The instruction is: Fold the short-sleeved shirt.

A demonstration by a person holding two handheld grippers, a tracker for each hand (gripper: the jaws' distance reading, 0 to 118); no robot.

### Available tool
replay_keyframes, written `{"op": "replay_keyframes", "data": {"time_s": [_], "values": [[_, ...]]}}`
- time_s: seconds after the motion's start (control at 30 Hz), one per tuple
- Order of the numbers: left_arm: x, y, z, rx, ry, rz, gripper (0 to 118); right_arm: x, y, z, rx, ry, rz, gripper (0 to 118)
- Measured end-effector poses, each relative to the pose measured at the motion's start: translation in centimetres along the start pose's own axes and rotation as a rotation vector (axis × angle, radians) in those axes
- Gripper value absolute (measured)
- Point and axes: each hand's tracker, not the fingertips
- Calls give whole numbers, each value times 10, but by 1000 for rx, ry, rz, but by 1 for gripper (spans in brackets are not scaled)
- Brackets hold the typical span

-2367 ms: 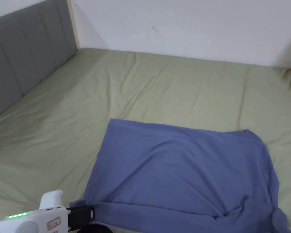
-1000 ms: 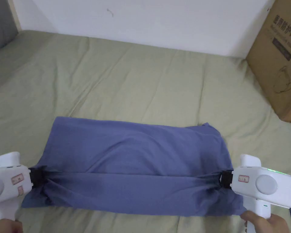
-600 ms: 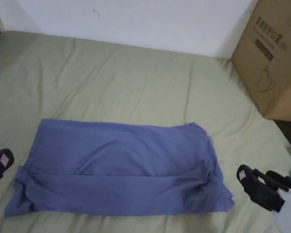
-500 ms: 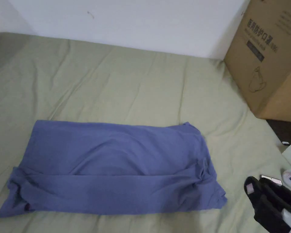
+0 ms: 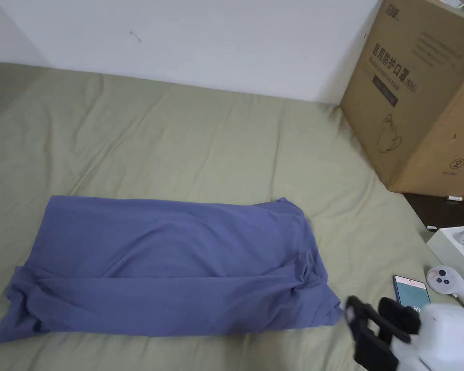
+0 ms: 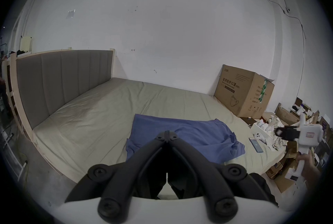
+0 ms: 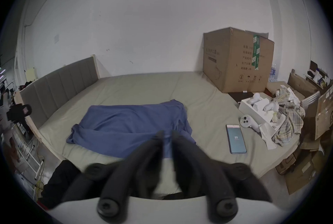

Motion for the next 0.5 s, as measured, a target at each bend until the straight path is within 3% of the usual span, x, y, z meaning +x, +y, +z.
{"op": "replay_keyframes", "data": {"time_s": [0.03, 0.07, 0.1, 0.13, 0.23, 0.3, 0.4, 0.43, 0.47, 0.5], "values": [[1, -2, -2, -11, 1, 10, 0, 6, 4, -25, -90, -10, -24, 100], [-1, -4, -2, -19, -10, 26, 0, 14, 4, -54, -189, -27, -67, 108], [-2, -6, -2, -21, -12, 36, 0, 25, 1, -80, -186, -23, -149, 108], [-3, -7, -2, -25, -7, 42, 0, 34, -2, -104, -243, 6, -178, 108], [-2, -13, -2, -37, -4, 64, 0, 58, -21, -180, -422, -48, -274, 108], [-2, -15, -3, -48, 4, 85, 0, 68, -35, -210, -504, -28, -355, 108], [-6, -18, -4, -71, 20, 111, 0, 67, -47, -228, -565, 28, -407, 103], [-21, -32, -6, -74, 26, 116, 0, 65, -47, -227, -541, 37, -401, 92], [-23, -33, -7, -77, 29, 118, 0, 59, -47, -220, -519, -33, -346, 78], [-25, -34, -9, -81, 34, 118, 0, 57, -45, -220, -508, -30, -304, 69]]}}
